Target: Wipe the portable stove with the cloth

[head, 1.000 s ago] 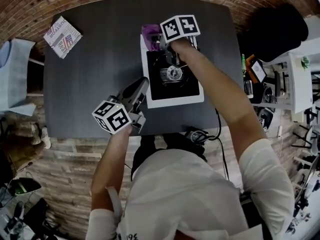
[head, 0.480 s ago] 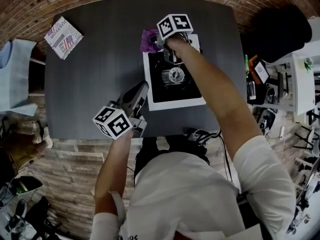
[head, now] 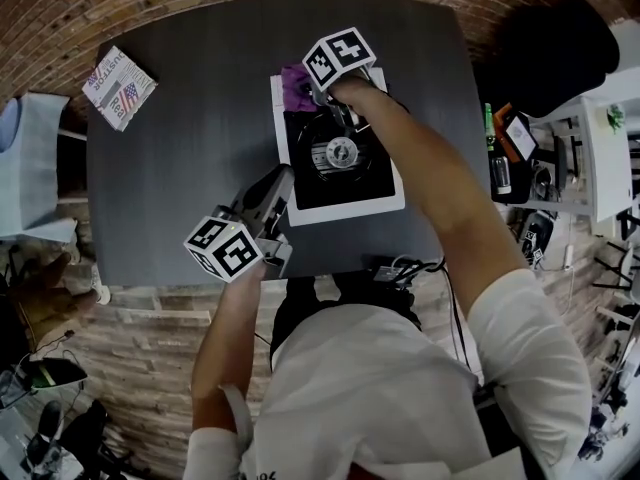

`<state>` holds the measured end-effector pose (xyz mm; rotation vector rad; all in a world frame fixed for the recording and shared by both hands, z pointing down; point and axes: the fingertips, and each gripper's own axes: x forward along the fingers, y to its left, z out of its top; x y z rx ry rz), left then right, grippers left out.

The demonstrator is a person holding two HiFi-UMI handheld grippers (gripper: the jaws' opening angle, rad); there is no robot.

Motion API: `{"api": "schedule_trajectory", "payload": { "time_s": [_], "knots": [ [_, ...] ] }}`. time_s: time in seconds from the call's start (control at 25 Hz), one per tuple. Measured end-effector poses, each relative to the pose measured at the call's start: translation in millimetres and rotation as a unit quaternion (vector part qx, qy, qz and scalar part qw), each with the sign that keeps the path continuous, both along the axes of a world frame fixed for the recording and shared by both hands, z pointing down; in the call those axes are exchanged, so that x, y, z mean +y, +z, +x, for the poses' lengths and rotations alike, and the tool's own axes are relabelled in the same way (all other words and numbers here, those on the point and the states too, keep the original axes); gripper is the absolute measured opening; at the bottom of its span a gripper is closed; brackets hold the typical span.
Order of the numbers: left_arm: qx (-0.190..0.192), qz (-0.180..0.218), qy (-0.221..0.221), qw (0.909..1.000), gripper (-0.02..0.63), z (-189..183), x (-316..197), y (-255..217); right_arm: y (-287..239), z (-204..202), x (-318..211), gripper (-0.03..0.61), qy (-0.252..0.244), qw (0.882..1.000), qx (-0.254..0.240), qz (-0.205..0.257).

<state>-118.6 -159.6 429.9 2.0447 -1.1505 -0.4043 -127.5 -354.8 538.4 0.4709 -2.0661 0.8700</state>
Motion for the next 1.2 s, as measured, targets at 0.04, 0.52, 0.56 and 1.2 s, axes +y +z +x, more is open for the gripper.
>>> {"api": "schedule_trajectory", "payload": {
  "time_s": [0.04, 0.52, 0.56, 1.2],
  "knots": [
    [-0.001, 0.001, 0.001, 1.0, 0.018, 2, -1, 0, 0, 4, -1, 0.118, 0.0, 1.0, 0.0, -0.001],
    [-0.009, -0.002, 0.017, 0.9998, 0.018, 28, -7, -2, 1, 50, -8, 0.118, 0.003, 1.0, 0.006, 0.008],
    [-0.01, -0.002, 0.019, 0.9998, 0.018, 31, -8, -2, 2, 55, -9, 0.118, 0.002, 1.0, 0.009, 0.012],
    [-0.02, -0.007, 0.037, 0.9991, 0.018, 67, -15, -2, 1, 108, -24, 0.118, -0.052, 0.995, 0.063, 0.065]
  ]
}}
